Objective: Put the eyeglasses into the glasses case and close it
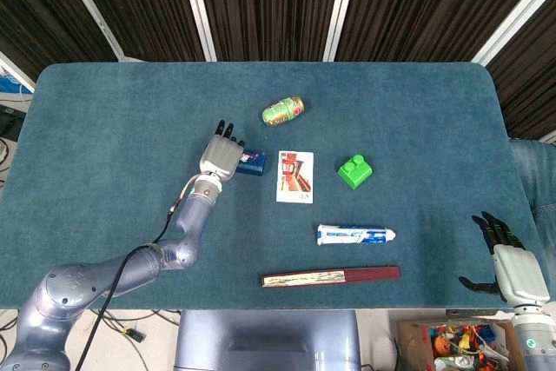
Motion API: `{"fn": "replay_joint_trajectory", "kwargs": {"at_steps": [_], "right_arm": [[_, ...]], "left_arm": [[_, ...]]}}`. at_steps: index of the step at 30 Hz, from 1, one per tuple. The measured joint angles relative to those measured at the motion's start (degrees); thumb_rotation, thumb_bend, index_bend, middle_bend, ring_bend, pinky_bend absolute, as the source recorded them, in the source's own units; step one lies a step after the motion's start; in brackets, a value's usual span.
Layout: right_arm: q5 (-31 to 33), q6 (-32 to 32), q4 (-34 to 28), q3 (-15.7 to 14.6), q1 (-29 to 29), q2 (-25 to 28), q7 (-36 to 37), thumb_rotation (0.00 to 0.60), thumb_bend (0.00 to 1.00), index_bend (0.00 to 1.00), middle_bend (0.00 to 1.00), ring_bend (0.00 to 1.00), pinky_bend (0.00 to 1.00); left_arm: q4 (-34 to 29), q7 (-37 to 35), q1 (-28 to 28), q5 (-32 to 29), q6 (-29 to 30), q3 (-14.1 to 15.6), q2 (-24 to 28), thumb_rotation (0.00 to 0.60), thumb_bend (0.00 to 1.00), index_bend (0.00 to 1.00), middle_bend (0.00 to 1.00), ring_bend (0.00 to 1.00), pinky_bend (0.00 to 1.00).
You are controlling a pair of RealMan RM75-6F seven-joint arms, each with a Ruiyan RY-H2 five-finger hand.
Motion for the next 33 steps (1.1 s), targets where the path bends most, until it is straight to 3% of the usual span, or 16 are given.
{"fn": "replay_joint_trajectory", "kwargs": {"at_steps": [5,9,12,23,29,33], "right_arm": [[0.1,-0.1,0.0,0.0,0.0,0.0,-0.1,0.600,0.10,0.10,0.00,0.04,0.18],[0.2,0.0,-0.1,0.0,0.0,0.0,-0.3,0.600,0.10,0.10,0.00,0.04,0.18],[0.1,0.2,0.0,0.1,0.0,0.0,-0.3,0.600,0.10,0.10,0.00,0.04,0.18],[-2.0,1.4,1.2,0.0,0.0,-0.6,-0.8,0.600,0.10,0.10,0.00,0.04,0.18],[-3.5,2.6,2.0,0.0,-0.1,-1.1,-0.6,0.600,0.10,0.08,0.00,0.03,0.18],[-5.1,3.9,2.9,0.0,-0.2,-1.6,-0.4,0.600,0.10,0.06,0.00,0.03,0.18]], "left_arm": [[0.0,-0.1,-0.1,0.0,0.1,0.2,0.0,0.600,0.34,0.26,0.31,0.00,0.00],[-0.2,0.1,-0.1,-0.2,0.0,0.4,0.1,0.600,0.30,0.10,0.12,0.00,0.00],[-1.0,0.4,-0.1,-0.8,0.0,0.4,0.5,0.600,0.29,0.03,0.04,0.00,0.00],[-8.7,1.2,0.4,-1.0,4.6,0.0,4.2,0.600,0.28,0.02,0.03,0.00,0.00],[-17.5,1.5,1.8,-1.2,9.4,-0.3,8.5,0.600,0.27,0.01,0.02,0.00,0.00],[-26.7,0.8,3.9,-1.8,13.1,-0.6,12.6,0.600,0.27,0.01,0.02,0.00,0.00]]}}
